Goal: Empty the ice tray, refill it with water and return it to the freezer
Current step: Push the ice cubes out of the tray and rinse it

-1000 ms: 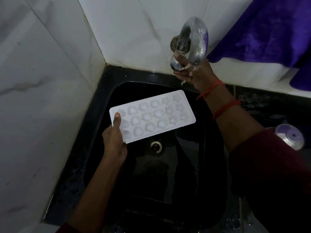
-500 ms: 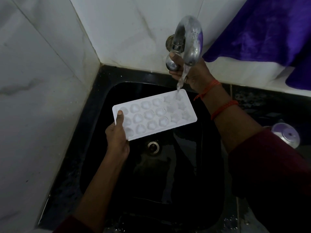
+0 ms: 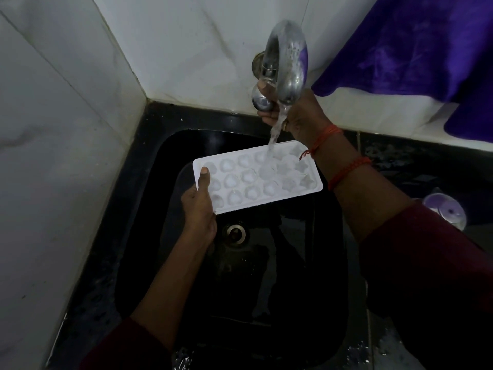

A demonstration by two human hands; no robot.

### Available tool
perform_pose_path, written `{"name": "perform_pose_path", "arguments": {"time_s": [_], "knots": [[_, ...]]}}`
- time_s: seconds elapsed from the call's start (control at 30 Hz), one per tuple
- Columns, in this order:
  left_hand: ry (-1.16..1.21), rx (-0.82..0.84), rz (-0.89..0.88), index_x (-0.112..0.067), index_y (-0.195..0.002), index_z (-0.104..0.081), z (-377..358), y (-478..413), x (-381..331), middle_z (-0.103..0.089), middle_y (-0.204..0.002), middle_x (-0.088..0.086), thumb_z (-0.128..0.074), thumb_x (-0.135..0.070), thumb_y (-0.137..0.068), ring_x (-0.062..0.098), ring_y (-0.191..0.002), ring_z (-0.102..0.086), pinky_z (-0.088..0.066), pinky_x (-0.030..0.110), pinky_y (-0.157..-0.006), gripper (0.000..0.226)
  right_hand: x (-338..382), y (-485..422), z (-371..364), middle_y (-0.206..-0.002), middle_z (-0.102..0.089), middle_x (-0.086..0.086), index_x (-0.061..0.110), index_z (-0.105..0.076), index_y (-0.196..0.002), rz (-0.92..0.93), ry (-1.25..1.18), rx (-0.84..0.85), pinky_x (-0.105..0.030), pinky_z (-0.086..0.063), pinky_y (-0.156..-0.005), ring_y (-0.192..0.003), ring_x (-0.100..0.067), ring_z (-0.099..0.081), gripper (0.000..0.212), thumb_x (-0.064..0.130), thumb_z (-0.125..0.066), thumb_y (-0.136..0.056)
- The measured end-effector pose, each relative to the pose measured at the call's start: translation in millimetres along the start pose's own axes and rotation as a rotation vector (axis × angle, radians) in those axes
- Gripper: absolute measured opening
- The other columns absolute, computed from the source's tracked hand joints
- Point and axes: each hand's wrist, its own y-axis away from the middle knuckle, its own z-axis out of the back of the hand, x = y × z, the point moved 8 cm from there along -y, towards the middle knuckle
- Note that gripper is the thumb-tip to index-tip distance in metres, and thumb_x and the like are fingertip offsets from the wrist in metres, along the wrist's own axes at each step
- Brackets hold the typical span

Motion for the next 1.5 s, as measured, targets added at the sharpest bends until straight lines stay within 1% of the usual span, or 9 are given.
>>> {"name": "perform_pose_path", "arguments": {"time_s": [0.13, 0.23, 0.7, 0.93, 1.07, 1.2, 1.33, 1.43, 1.5], "knots": [[-0.005, 0.028, -0.002, -0.013, -0.094, -0.071, -12.5, -0.5, 3.2, -0.079, -0.083, 0.001, -0.063, -0.040, -0.098, 0.021, -0.079, -0.077, -0.063, 0.034, -0.063, 0.028, 0.5, -0.4, 1.2, -0.095, -0.071, -0.017, 0.006, -0.061, -0.084, 0.008, 0.029, -0.010, -0.034, -0.061, -0.075, -0.081, -0.022, -0.072, 0.015, 0.015, -0.066, -0.095], [-0.013, 0.032, 0.004, -0.014, -0.090, -0.071, -21.3, 0.5, 6.2, -0.079, -0.086, 0.002, -0.064, -0.040, -0.098, 0.026, -0.088, -0.076, -0.063, 0.040, -0.076, 0.028, 0.3, -1.5, 0.7, -0.081, -0.069, -0.010, 0.006, -0.061, -0.082, -0.002, 0.053, -0.001, -0.026, -0.057, -0.062, -0.072, -0.016, -0.070, 0.017, 0.016, -0.068, -0.094], [0.025, 0.058, 0.058, -0.009, -0.090, -0.071, -52.5, -2.0, 23.2, -0.078, -0.095, 0.009, -0.065, -0.037, -0.098, 0.029, -0.091, -0.075, -0.064, 0.041, -0.076, 0.029, 2.8, 2.8, 2.5, -0.075, -0.069, -0.006, 0.010, -0.060, -0.079, 0.005, 0.051, -0.021, -0.023, -0.056, -0.055, -0.054, -0.008, -0.070, 0.019, 0.019, -0.071, -0.092], [0.024, 0.063, 0.095, -0.010, -0.088, -0.071, -62.1, -2.9, 30.7, -0.079, -0.080, 0.000, -0.067, -0.038, -0.096, 0.020, -0.077, -0.076, -0.062, 0.032, -0.061, 0.030, 3.6, 3.7, 1.5, -0.081, -0.070, -0.007, 0.009, -0.062, -0.085, 0.030, 0.084, 0.000, -0.028, -0.059, -0.069, -0.066, -0.011, -0.070, 0.014, 0.020, -0.067, -0.094], [0.027, 0.081, 0.108, -0.011, -0.088, -0.071, -69.6, -1.2, 34.8, -0.079, -0.083, 0.002, -0.066, -0.038, -0.096, 0.025, -0.085, -0.076, -0.064, 0.037, -0.070, 0.030, 5.2, 7.2, 0.8, -0.082, -0.067, -0.006, -0.004, -0.065, -0.111, 0.058, 0.082, 0.008, -0.025, -0.059, -0.065, -0.065, -0.011, -0.068, 0.023, 0.013, -0.064, -0.096], [0.017, 0.110, 0.100, -0.011, -0.087, -0.071, -72.1, 2.4, 37.3, -0.079, -0.083, 0.001, -0.065, -0.038, -0.097, 0.021, -0.082, -0.077, -0.064, 0.036, -0.070, 0.029, 6.6, 9.3, 1.3, -0.080, -0.068, -0.005, 0.011, -0.058, -0.082, 0.048, 0.075, -0.010, -0.035, -0.062, -0.081, -0.071, -0.014, -0.070, 0.016, 0.017, -0.065, -0.095], [0.002, 0.103, 0.116, -0.009, -0.090, -0.071, -67.0, 4.4, 43.7, -0.078, -0.092, 0.007, -0.066, -0.039, -0.096, 0.026, -0.089, -0.076, -0.064, 0.039, -0.074, 0.031, 5.8, 7.9, -0.8, -0.076, -0.067, -0.004, 0.010, -0.058, -0.081, 0.037, 0.068, -0.002, -0.031, -0.061, -0.073, -0.069, -0.012, -0.069, 0.017, 0.016, -0.068, -0.093], [0.005, 0.089, 0.133, -0.010, -0.087, -0.071, -61.7, 6.8, 48.2, -0.079, -0.084, 0.003, -0.067, -0.039, -0.096, 0.022, -0.080, -0.077, -0.063, 0.034, -0.063, 0.031, 7.3, 9.4, 0.8, -0.085, -0.069, -0.006, 0.001, -0.065, -0.098, 0.048, 0.085, -0.002, -0.028, -0.061, -0.070, -0.068, -0.012, -0.069, 0.013, 0.014, -0.067, -0.094], [0.003, 0.075, 0.141, -0.010, -0.087, -0.070, -56.8, 7.9, 49.5, -0.079, -0.079, 0.000, -0.068, -0.040, -0.095, 0.019, -0.074, -0.077, -0.060, 0.030, -0.056, 0.031, 6.8, 11.3, 0.2, -0.090, -0.067, -0.010, -0.008, -0.061, -0.120, 0.045, 0.078, 0.016, -0.026, -0.061, -0.067, -0.071, -0.015, -0.068, 0.029, 0.008, -0.063, -0.096]]}}
